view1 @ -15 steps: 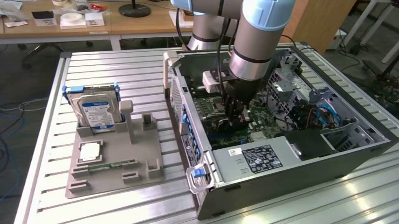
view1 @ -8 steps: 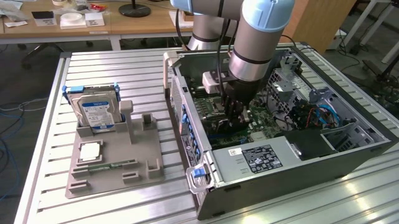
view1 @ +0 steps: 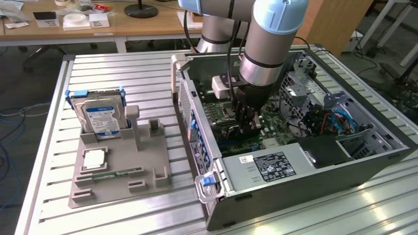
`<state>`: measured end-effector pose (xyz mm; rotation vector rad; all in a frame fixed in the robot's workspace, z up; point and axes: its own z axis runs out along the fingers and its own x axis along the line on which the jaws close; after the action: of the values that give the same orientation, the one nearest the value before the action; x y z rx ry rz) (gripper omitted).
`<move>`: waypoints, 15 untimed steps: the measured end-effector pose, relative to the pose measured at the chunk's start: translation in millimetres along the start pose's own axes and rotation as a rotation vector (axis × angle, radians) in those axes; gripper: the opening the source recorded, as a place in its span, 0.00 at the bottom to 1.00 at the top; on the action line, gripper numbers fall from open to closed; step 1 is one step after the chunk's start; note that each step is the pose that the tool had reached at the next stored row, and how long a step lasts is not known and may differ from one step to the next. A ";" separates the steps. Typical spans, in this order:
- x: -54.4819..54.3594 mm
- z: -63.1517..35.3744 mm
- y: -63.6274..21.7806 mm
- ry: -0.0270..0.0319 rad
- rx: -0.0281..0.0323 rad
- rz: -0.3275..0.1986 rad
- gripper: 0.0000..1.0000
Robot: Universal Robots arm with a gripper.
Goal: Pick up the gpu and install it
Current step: 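Insert the gpu into the slot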
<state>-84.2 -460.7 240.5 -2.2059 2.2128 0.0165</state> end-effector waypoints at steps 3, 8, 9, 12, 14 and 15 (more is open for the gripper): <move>0.0 0.0 0.0 -0.0001 0.0001 0.000 0.27; -0.1 0.1 0.0 0.0000 0.0000 0.002 0.27; -0.1 0.1 0.0 0.0000 0.0000 0.002 0.27; -0.1 0.1 0.0 0.0000 0.0001 0.003 0.27; -0.1 0.1 0.0 -0.0001 0.0001 0.003 0.27; -0.3 0.4 0.0 -0.0013 0.0003 0.003 0.27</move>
<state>-84.3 -460.4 240.1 -2.2021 2.2149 0.0175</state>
